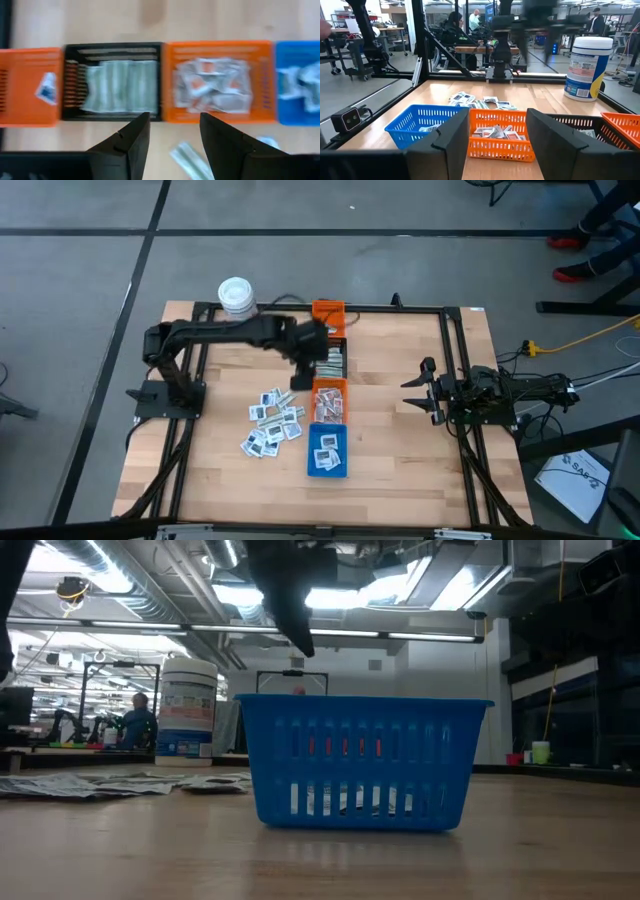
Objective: Pick & Place First Aid Supplies
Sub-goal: Put the green bandage into the black bin
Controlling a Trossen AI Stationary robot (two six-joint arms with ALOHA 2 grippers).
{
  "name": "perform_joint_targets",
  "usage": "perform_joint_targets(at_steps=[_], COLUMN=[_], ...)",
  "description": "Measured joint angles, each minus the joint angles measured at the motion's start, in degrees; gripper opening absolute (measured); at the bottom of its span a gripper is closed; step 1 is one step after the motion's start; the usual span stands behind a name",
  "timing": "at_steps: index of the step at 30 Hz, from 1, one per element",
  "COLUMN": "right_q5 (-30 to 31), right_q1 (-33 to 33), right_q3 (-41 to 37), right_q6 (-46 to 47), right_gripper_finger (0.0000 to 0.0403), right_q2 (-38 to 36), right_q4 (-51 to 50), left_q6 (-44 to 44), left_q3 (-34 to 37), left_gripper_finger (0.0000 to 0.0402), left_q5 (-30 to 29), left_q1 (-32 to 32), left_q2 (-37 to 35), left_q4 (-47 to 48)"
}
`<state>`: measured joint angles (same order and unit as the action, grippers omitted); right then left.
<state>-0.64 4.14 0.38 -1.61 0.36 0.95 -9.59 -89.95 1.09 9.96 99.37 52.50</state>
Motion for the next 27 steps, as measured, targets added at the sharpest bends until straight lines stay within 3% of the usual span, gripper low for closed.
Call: perform_joint_targets(at_steps=[6, 13, 19, 27], right_q5=[0.0, 0.0, 0.0, 0.0], right_q1=[0.0, 0.0, 0.0, 0.0], right_q3=[0.0, 0.0, 0.0, 0.0], right_q6=[0.0, 0.0, 0.0, 0.0], right_gripper_finger=[0.0195, 0.0195, 0.0195, 0.0195], right_q2=[0.0, 0.0, 0.0, 0.0], right_q4=[0.0, 0.0, 0.0, 0.0], left_q6=[6.2, 18.4, 26.5, 28.5], left_q3=[6.3, 14.1, 20.3, 28.4], left_gripper_finger=[0.0164, 0.0163, 0.0163, 0.0163], left_q5=[-0.6, -6.4, -10.4, -8.6], left_q1=[-8.1, -14.6, -15.6, -13.8], left_q2=[-4.3, -6.6, -6.7, -6.7], left_q4=[0.0, 0.0, -1.4, -10.3])
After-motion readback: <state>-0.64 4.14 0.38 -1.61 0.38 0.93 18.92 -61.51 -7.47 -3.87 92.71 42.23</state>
